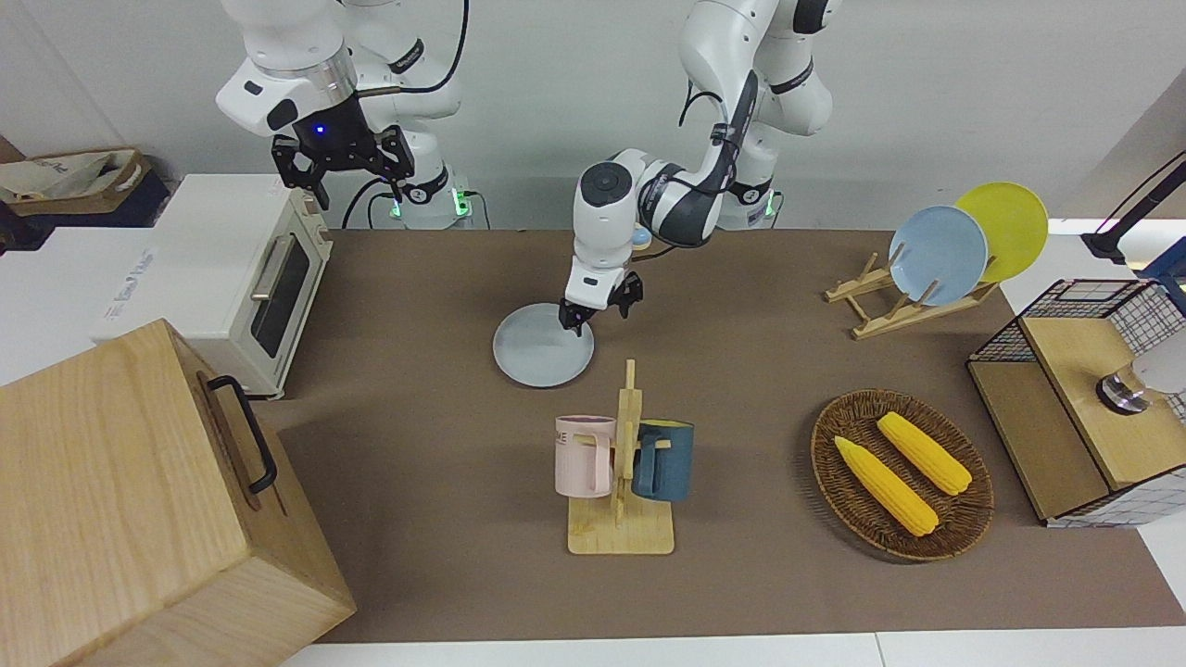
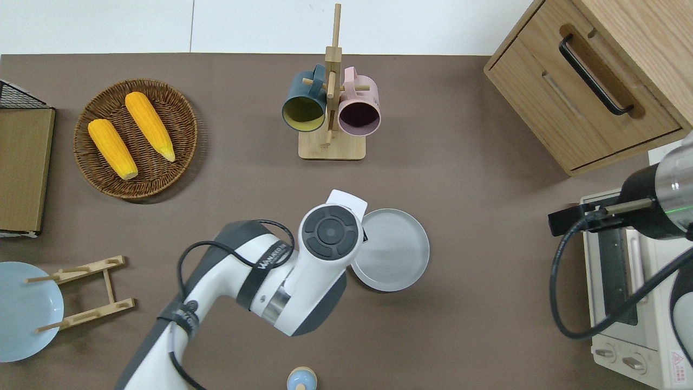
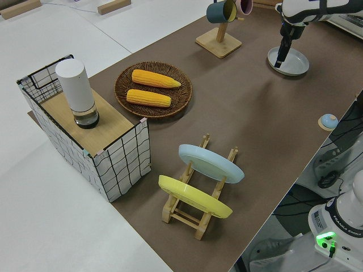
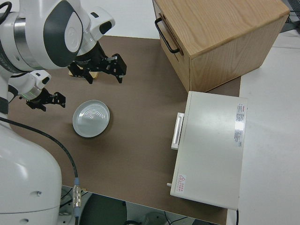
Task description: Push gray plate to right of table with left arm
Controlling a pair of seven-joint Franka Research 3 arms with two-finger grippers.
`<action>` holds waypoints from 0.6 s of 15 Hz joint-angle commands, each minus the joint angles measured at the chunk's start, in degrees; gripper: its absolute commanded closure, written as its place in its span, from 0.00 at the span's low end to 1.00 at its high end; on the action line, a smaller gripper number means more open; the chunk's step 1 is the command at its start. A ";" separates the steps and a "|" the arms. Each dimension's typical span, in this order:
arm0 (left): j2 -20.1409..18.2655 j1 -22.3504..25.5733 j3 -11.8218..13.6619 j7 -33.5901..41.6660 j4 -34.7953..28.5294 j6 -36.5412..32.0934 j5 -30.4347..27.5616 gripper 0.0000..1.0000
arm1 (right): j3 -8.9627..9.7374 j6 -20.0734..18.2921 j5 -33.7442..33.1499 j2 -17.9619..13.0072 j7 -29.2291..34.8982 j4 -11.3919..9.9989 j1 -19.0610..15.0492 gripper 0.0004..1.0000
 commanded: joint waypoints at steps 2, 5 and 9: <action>-8.52 12.03 0.55 18.37 0.62 -11.25 -1.02 0.00 | 0.96 -0.89 0.33 -0.17 0.74 0.50 -1.13 0.02; -12.14 17.59 0.46 25.86 0.62 -14.69 -1.54 0.00 | 0.87 -0.89 0.25 -0.17 0.74 0.50 -1.13 0.02; -15.75 23.65 2.64 37.73 1.40 -16.99 -1.98 0.00 | 0.96 -0.89 0.25 -0.17 0.74 0.50 -1.13 0.02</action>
